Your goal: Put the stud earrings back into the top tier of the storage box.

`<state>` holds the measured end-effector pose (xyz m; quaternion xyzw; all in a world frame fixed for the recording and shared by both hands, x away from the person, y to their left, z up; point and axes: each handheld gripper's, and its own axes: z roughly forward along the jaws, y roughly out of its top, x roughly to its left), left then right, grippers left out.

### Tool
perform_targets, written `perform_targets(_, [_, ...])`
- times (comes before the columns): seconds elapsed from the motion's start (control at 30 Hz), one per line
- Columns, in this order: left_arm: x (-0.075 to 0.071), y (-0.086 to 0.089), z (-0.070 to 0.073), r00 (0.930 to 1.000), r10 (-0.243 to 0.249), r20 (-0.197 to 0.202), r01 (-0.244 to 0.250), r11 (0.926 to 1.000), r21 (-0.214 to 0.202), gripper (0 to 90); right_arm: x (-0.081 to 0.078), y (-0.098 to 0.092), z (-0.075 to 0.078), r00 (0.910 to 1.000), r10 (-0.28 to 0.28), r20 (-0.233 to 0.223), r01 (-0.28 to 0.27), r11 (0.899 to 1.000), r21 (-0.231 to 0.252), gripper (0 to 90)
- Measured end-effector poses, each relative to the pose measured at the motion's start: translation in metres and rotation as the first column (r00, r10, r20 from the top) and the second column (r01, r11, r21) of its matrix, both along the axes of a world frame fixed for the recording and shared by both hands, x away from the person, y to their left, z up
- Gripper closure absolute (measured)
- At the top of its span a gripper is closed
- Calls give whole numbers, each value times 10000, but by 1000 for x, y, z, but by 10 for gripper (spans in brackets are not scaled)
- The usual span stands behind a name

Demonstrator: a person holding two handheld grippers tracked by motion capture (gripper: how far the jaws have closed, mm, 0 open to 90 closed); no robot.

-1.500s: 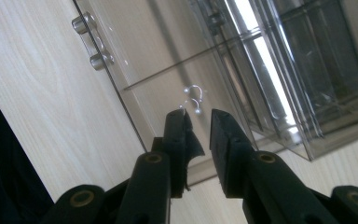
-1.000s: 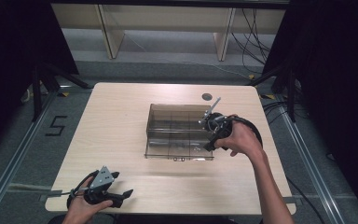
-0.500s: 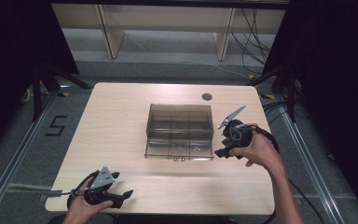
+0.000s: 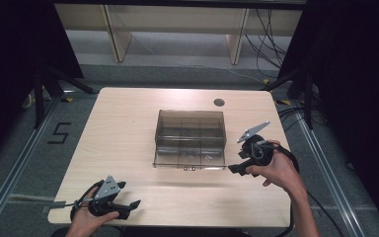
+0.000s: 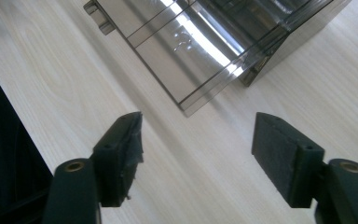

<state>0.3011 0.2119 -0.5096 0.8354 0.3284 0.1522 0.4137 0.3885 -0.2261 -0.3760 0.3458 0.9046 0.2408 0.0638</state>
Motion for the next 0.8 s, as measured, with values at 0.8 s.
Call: perform_targets(0.8, [0,0,-1,9998,-37,190,36,10000,67,162,-35,-18,-51,9977,-331,586,239,9882,1510,249])
